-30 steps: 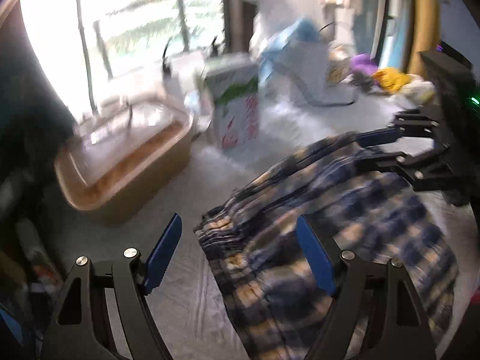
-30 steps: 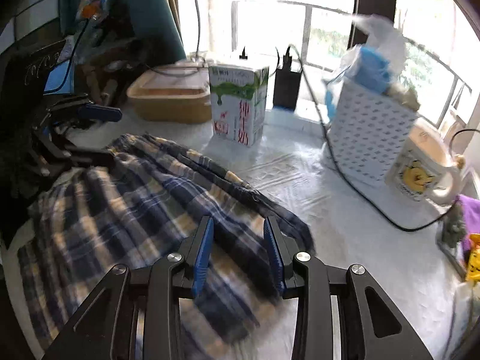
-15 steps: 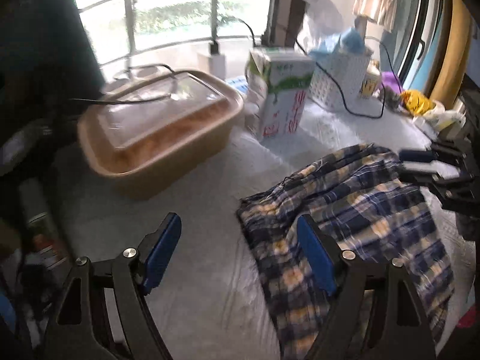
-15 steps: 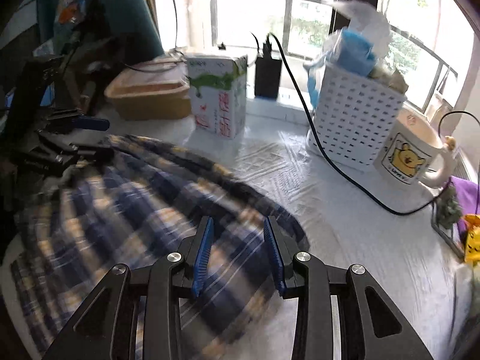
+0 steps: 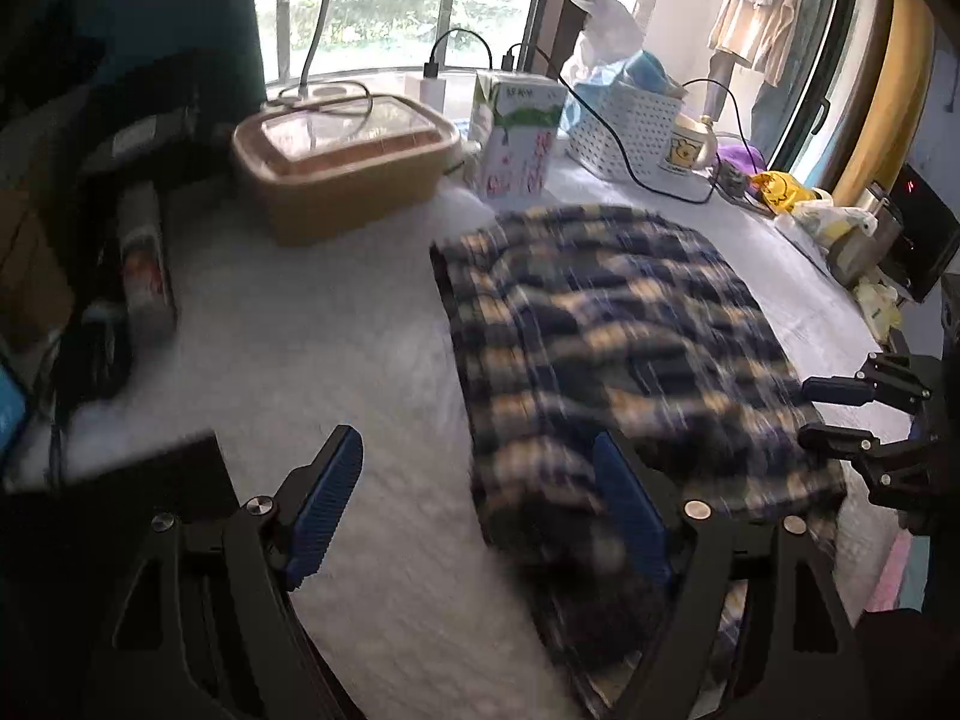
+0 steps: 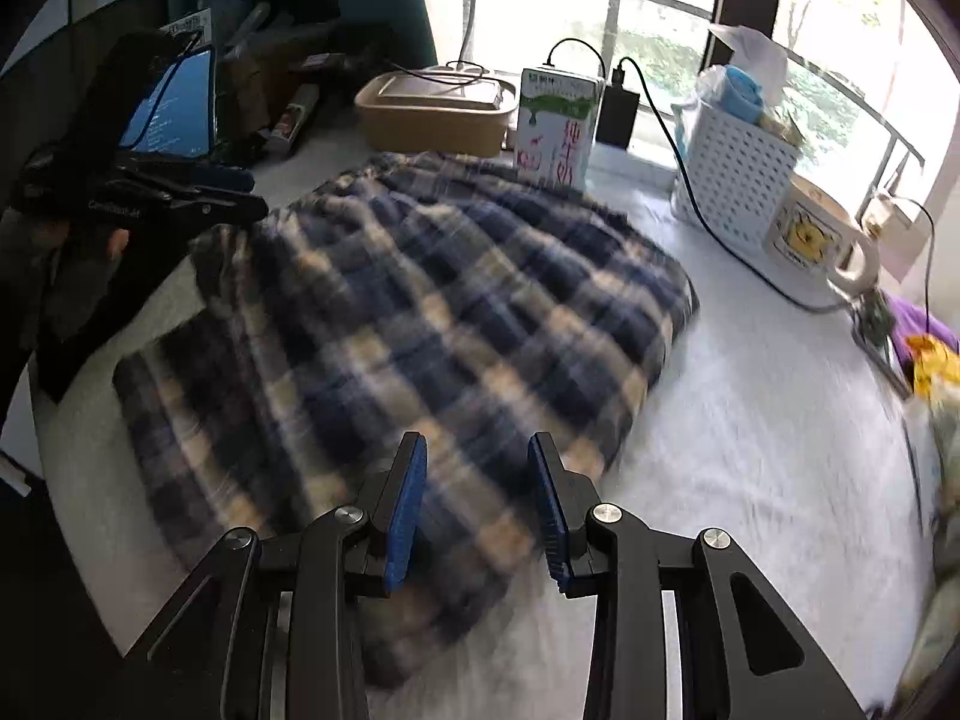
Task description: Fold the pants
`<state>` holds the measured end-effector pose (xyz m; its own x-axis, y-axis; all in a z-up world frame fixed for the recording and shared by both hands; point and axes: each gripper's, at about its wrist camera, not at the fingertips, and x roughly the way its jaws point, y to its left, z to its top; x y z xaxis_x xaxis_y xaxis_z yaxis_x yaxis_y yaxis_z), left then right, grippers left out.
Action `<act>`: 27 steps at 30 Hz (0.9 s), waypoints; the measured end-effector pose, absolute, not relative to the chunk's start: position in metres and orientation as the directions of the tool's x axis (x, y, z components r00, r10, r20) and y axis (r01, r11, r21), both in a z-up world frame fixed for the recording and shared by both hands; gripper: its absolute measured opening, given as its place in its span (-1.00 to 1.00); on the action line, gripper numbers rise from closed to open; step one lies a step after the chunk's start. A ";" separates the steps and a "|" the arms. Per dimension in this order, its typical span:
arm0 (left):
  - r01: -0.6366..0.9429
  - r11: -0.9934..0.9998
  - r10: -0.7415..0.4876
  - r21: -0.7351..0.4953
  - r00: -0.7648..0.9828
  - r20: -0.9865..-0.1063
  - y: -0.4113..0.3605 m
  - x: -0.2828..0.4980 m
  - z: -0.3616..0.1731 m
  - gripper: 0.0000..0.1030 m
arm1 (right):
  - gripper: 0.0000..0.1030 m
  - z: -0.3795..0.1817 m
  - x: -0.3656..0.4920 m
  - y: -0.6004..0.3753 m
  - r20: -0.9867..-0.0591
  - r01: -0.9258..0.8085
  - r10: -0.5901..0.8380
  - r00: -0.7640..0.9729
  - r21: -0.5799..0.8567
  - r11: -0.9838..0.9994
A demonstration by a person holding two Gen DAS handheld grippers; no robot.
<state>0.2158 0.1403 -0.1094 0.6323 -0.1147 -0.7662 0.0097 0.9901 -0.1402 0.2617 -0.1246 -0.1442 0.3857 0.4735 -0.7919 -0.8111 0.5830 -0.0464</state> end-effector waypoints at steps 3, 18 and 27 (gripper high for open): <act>0.013 0.987 -0.131 -0.157 0.622 -0.772 0.136 0.202 -0.114 0.56 | -0.27 -0.145 0.241 -0.125 -0.795 -0.814 0.460 0.396 -0.072 0.576; 0.006 0.987 -0.135 -0.162 0.583 -0.801 0.123 0.164 -0.128 0.56 | -0.26 -0.164 0.203 -0.105 -0.759 -0.800 0.380 0.529 -0.295 0.523; -0.002 0.990 -0.116 -0.143 0.572 -0.812 0.123 0.163 -0.128 0.56 | -0.84 -0.165 0.207 -0.127 -0.768 -0.783 0.371 0.522 -0.258 0.566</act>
